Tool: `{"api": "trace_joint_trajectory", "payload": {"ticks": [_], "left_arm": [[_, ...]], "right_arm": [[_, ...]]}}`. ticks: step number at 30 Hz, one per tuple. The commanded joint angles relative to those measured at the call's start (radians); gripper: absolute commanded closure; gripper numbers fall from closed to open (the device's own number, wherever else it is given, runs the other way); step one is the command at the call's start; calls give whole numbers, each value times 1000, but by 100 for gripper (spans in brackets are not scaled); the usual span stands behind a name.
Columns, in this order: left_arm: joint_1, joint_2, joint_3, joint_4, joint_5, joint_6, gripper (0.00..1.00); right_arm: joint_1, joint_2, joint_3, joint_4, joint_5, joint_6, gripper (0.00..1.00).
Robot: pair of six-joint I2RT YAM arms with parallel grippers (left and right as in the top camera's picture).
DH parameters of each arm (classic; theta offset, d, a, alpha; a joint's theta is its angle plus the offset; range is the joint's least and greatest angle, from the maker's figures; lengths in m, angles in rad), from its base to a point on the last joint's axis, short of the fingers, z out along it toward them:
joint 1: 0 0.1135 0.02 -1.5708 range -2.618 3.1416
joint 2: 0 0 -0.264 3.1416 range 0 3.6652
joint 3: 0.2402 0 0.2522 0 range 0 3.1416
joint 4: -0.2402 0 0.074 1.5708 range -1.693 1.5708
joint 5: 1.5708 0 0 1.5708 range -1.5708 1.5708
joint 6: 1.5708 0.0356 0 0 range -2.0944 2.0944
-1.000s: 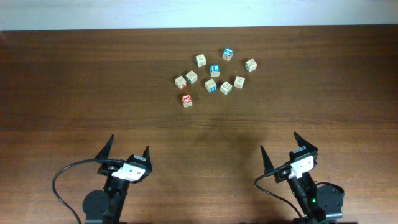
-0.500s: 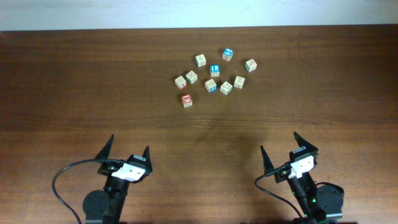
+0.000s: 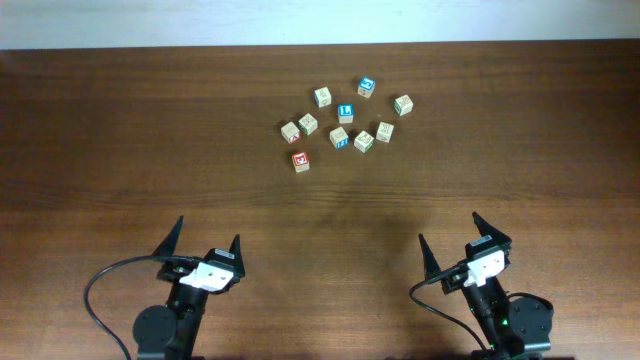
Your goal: Rotate 3 blocks
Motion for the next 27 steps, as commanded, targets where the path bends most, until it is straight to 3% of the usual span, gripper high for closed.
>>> {"api": "trace_joint_trajectory", "payload": {"ticks": [1, 27], "left_arm": [[2, -10, -8, 2, 8, 8, 1], [2, -10, -8, 4, 8, 9, 1]], "right_arm": [[-5, -7, -10, 0, 9, 4, 2], [-5, -7, -10, 0, 34, 3, 2]]}}
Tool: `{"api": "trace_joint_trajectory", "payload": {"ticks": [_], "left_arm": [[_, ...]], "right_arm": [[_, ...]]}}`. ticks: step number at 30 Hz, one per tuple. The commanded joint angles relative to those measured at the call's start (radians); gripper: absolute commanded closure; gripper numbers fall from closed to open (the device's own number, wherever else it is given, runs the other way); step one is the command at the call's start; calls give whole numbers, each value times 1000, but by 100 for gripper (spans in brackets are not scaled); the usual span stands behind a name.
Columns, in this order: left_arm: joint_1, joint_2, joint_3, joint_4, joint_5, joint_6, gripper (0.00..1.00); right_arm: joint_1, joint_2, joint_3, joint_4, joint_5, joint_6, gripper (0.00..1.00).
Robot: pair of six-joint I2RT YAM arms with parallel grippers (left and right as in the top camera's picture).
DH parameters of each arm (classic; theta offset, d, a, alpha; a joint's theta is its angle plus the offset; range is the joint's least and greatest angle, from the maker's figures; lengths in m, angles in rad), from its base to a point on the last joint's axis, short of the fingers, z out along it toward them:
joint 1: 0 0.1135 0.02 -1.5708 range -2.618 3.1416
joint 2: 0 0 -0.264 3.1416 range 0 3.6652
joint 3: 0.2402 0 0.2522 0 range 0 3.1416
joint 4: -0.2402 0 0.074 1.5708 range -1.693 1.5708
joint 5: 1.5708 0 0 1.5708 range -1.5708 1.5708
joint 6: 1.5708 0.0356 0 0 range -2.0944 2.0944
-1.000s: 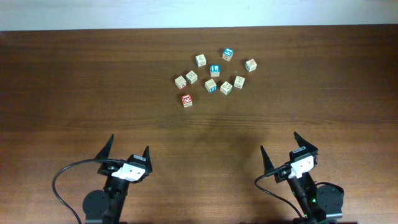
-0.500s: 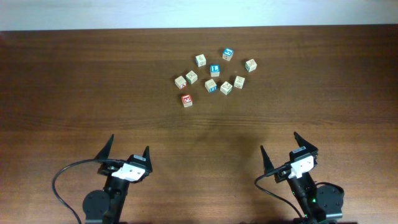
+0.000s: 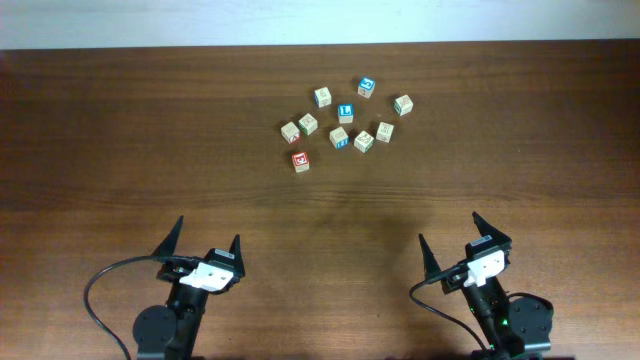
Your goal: Rotate 3 blocks
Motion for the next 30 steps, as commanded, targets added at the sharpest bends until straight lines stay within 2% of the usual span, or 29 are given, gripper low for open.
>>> {"api": "trace_joint_trajectory", "payload": {"ticks": [1, 13, 18, 30], "left_arm": [[2, -10, -8, 3, 8, 8, 1], [2, -10, -8, 28, 9, 8, 1], [2, -10, -8, 32, 135, 8, 1], [2, -10, 27, 28, 183, -48, 1]], "right_arm": [[-5, -7, -10, 0, 48, 4, 2], [-5, -7, -10, 0, 58, 4, 2], [-5, -7, -10, 0, 58, 4, 2], [-5, -6, 35, 0, 61, 4, 2]]}}
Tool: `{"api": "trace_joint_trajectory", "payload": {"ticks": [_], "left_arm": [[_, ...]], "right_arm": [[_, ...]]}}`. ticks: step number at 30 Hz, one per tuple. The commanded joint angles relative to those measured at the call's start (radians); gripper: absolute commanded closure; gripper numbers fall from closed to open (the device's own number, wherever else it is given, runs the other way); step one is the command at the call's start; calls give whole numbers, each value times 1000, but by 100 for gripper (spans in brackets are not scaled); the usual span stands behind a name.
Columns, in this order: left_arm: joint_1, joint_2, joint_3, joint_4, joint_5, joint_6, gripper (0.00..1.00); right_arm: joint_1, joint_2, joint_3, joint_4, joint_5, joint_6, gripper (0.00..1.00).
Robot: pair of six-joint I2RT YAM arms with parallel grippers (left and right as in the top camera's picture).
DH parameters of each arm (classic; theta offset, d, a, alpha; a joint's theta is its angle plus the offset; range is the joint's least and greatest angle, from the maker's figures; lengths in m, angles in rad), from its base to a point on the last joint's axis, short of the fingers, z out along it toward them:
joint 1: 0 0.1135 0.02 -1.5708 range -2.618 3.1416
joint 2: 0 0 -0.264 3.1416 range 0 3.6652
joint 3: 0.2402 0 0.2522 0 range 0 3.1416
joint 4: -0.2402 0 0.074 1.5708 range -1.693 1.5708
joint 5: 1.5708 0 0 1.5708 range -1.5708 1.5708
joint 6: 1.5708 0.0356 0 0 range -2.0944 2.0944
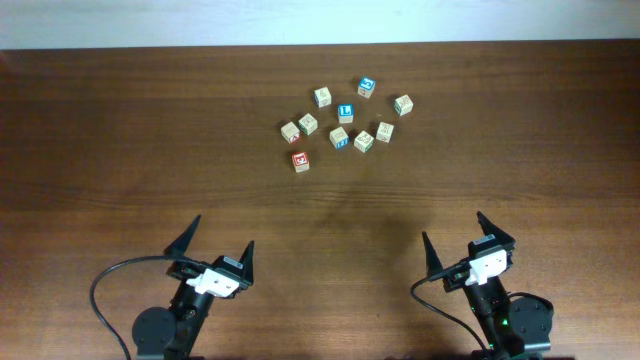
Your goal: Rotate 3 blocks
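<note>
Several small wooden letter blocks lie in a loose cluster at the far middle of the table, seen from overhead. Among them are a red-faced block [299,160] nearest me, a blue-faced block [345,112] in the middle and another blue one [367,86] at the back. My left gripper [217,240] stands open near the front edge at the left, far from the blocks. Open too, my right gripper [452,232] stays near the front edge at the right. Neither holds anything.
The dark wooden table [120,130] runs the full width of the view, with a pale wall strip beyond its far edge. A black cable [100,295] loops beside the left arm's base. Bare wood lies between the grippers and the blocks.
My left gripper has shifted a little to the right and turned slightly, still open. The right gripper has barely moved. The blocks lie where they were.
At both earlier moments the two grippers rested open near the front edge and the blocks lay in their cluster, unchanged. By now only the left gripper has moved, slightly to the right.
</note>
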Motion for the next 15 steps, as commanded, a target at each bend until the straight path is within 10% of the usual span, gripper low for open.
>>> {"api": "trace_joint_trajectory", "payload": {"ticks": [1, 15], "left_arm": [[2, -9, 34, -2, 18, -22, 1], [2, 293, 270, -6, 19, -22, 1]], "right_arm": [[-5, -6, 42, 0, 21, 3, 2], [-5, 43, 211, -47, 99, 3, 2]]}}
